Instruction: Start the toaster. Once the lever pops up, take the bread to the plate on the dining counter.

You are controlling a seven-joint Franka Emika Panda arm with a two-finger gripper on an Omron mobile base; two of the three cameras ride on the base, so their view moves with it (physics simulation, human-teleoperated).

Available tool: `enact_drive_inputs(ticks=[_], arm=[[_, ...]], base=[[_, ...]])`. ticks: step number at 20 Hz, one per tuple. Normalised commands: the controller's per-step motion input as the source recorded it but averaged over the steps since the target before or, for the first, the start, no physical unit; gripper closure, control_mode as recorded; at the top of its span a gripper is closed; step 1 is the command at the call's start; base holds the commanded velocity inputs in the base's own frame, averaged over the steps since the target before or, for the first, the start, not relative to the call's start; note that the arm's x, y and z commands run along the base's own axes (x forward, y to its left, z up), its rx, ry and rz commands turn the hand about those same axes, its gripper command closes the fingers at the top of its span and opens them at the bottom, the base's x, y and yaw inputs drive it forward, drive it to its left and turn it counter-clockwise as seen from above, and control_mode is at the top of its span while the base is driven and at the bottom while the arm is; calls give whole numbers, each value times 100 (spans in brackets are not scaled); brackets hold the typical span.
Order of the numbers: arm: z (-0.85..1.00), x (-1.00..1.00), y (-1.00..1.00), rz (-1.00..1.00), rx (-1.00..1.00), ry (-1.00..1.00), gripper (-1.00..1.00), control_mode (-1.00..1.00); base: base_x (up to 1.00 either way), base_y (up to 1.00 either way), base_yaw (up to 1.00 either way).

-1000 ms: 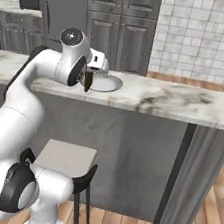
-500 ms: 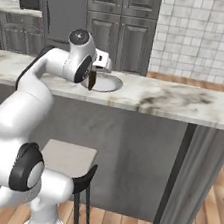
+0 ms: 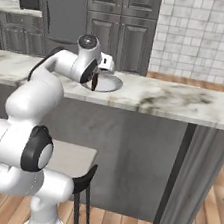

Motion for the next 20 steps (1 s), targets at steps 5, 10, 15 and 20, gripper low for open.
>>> enact_drive_inputs(ticks=[5,10,15,20], arm=[[0,36,0,3,0,0,100,-100],[0,32,0,2,0,1,100,-100],[-8,24,0,3,0,5,100,-100],[-10,19,0,2,0,7,100,-100]], base=[[0,0,0],[0,0,0],[0,0,0],[0,0,0]])
